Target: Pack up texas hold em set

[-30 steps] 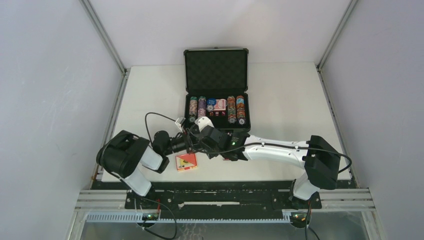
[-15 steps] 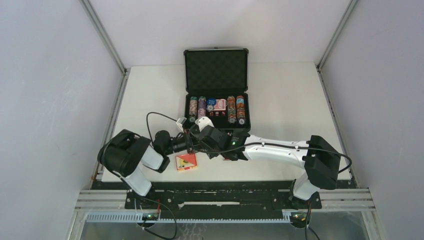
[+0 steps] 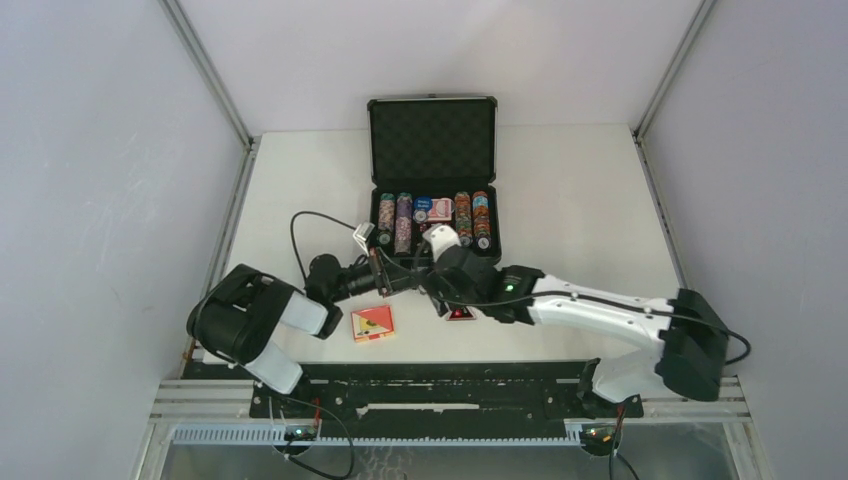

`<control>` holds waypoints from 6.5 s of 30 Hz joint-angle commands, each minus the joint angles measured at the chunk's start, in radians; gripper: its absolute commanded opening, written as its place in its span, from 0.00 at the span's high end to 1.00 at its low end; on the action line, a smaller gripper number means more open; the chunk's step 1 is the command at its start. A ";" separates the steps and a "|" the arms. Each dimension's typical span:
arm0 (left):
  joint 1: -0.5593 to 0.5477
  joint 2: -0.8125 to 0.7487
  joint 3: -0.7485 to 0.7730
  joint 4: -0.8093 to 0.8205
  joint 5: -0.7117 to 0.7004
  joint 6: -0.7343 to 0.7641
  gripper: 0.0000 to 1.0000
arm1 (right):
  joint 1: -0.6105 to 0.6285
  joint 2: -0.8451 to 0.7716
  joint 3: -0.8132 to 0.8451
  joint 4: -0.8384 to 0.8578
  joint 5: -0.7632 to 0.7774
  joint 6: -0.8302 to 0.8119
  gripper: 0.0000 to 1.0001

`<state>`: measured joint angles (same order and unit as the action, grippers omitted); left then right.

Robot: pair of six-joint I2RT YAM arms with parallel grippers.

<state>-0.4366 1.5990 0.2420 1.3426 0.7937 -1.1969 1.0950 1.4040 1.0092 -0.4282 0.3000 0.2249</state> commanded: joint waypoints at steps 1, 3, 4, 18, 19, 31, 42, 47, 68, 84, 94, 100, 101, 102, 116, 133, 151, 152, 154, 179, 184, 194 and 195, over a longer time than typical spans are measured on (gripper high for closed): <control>-0.005 -0.056 0.099 -0.009 -0.049 0.108 1.00 | -0.075 -0.165 -0.105 0.099 -0.042 0.027 0.29; -0.006 -0.071 0.154 -0.073 -0.054 0.177 1.00 | -0.131 -0.241 -0.165 0.150 -0.074 0.036 0.31; -0.007 -0.082 0.188 -0.124 -0.056 0.229 1.00 | -0.165 -0.279 -0.189 0.169 -0.088 0.043 0.32; -0.064 0.127 1.032 -1.500 -0.005 1.519 1.00 | -0.371 -0.506 -0.310 0.193 -0.180 0.010 0.34; -0.076 0.160 1.079 -1.559 -0.011 1.590 1.00 | -0.376 -0.508 -0.315 0.188 -0.175 0.010 0.34; -0.116 0.349 1.369 -1.830 -0.152 1.901 1.00 | -0.420 -0.485 -0.380 0.205 -0.184 0.031 0.34; -0.180 0.456 1.481 -1.880 -0.178 1.923 1.00 | -0.449 -0.463 -0.381 0.203 -0.206 0.015 0.34; -0.200 0.524 1.578 -1.957 -0.174 1.913 1.00 | -0.452 -0.456 -0.386 0.196 -0.213 0.014 0.35; -0.225 0.622 1.674 -2.033 -0.217 1.883 1.00 | -0.476 -0.449 -0.403 0.217 -0.256 0.011 0.35; -0.225 0.687 1.779 -2.137 -0.234 1.881 0.87 | -0.483 -0.439 -0.407 0.222 -0.280 0.014 0.35; -0.225 0.677 1.782 -2.108 -0.262 1.876 0.78 | -0.484 -0.430 -0.408 0.229 -0.289 0.011 0.35; -0.225 0.594 1.747 -2.017 -0.310 1.848 0.77 | -0.485 -0.432 -0.406 0.247 -0.306 0.013 0.35; -0.225 0.576 1.743 -1.999 -0.320 1.842 0.77 | -0.486 -0.430 -0.407 0.253 -0.309 0.013 0.35; -0.225 0.554 1.742 -1.986 -0.329 1.836 0.77 | -0.486 -0.427 -0.406 0.259 -0.315 0.014 0.35; -0.146 0.049 1.147 -1.332 -0.810 1.414 0.75 | -0.346 -0.237 -0.291 0.300 -0.217 0.005 0.35; -0.108 -0.519 0.469 -1.351 -1.388 0.570 0.06 | -0.201 0.079 -0.152 0.166 -0.163 0.091 0.14; 0.038 -0.977 0.082 -1.654 -1.510 0.138 0.12 | 0.097 0.454 0.346 0.120 -0.161 0.081 0.12; 0.049 -1.014 0.062 -1.672 -1.514 0.120 0.13 | 0.103 0.478 0.378 0.116 -0.172 0.078 0.11; 0.061 -1.087 0.025 -1.697 -1.513 0.105 0.13 | 0.114 0.527 0.426 0.110 -0.169 0.048 0.11; 0.064 -1.183 -0.057 -1.676 -1.437 0.141 0.15 | 0.000 0.657 0.382 0.164 -0.259 0.083 0.81; 0.062 -1.177 -0.054 -1.676 -1.434 0.153 0.15 | 0.021 0.639 0.319 0.195 -0.263 0.103 0.81; 0.062 -1.160 -0.055 -1.653 -1.423 0.152 0.15 | 0.046 0.532 0.245 0.205 -0.189 0.094 0.77; 0.063 -1.157 -0.055 -1.652 -1.421 0.153 0.15 | 0.044 0.523 0.246 0.212 -0.177 0.084 0.73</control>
<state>-0.3794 0.4267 0.2039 -0.3534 -0.6407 -1.0561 1.1301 1.9919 1.2694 -0.1963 0.0731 0.3206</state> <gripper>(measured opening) 0.852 0.216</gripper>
